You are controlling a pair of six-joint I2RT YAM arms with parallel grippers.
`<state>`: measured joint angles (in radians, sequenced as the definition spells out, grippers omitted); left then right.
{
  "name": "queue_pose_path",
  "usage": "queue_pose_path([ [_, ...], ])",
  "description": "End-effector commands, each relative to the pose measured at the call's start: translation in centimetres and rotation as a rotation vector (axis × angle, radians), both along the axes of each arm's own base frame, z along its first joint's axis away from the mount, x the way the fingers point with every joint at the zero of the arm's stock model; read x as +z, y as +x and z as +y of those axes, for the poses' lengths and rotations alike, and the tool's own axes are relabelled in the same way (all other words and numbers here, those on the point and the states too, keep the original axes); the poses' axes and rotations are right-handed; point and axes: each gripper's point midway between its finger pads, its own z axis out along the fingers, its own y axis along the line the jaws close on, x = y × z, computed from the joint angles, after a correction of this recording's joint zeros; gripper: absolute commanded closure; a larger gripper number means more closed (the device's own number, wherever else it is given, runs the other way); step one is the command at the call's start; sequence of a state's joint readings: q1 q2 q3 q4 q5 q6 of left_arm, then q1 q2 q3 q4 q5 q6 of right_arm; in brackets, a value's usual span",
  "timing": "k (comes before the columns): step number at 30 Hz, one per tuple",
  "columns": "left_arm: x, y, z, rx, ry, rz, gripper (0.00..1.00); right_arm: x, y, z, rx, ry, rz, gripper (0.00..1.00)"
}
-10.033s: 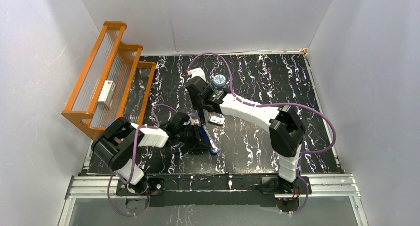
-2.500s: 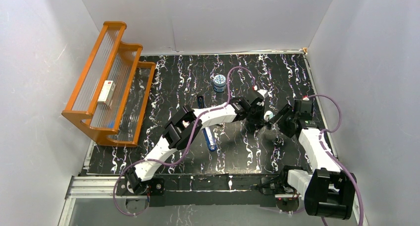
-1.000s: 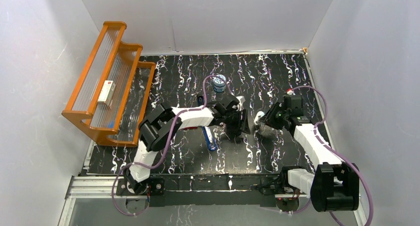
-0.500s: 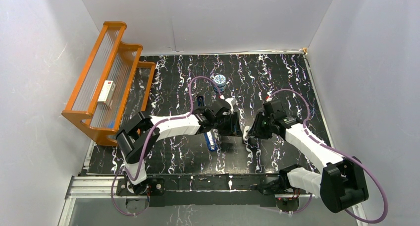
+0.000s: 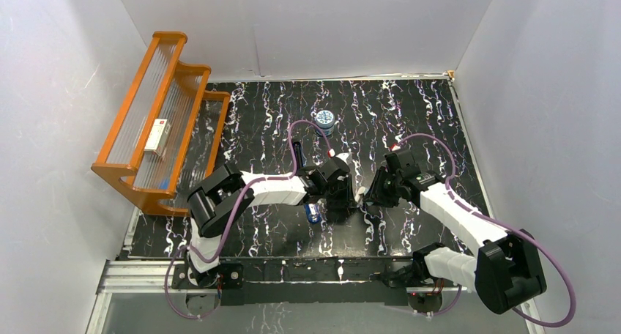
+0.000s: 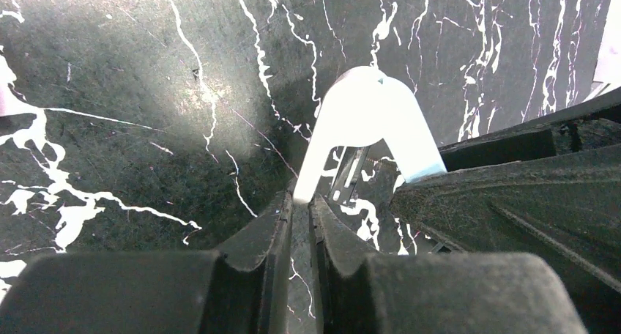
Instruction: Load the staples into the stapler
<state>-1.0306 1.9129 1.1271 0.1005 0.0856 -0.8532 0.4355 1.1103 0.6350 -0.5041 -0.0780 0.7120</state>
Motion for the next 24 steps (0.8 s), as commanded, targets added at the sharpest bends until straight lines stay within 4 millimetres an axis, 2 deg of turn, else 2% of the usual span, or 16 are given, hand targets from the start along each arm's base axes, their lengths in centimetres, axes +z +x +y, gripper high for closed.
queue_pose_path([
  [1,0.5,1.4,-0.2,0.032,0.004,-0.053,0.90,1.5,1.2,0.9,-0.006,0.030,-0.037,0.77],
  [8,-0.4,1.4,0.1,0.031,0.025,-0.058,0.87,1.7,1.3,1.3,0.025,0.034,-0.030,0.77],
  [15,-3.7,1.3,1.9,0.012,0.060,-0.127,0.87,2.0,1.4,1.1,0.100,-0.021,0.000,0.74],
  [20,-4.8,1.6,2.1,-0.004,0.065,-0.161,0.88,2.4,1.6,1.5,0.150,-0.024,0.007,0.73],
  [24,-4.7,1.5,2.2,0.007,0.041,-0.170,0.87,2.0,1.6,1.6,0.199,-0.049,0.060,0.73],
])
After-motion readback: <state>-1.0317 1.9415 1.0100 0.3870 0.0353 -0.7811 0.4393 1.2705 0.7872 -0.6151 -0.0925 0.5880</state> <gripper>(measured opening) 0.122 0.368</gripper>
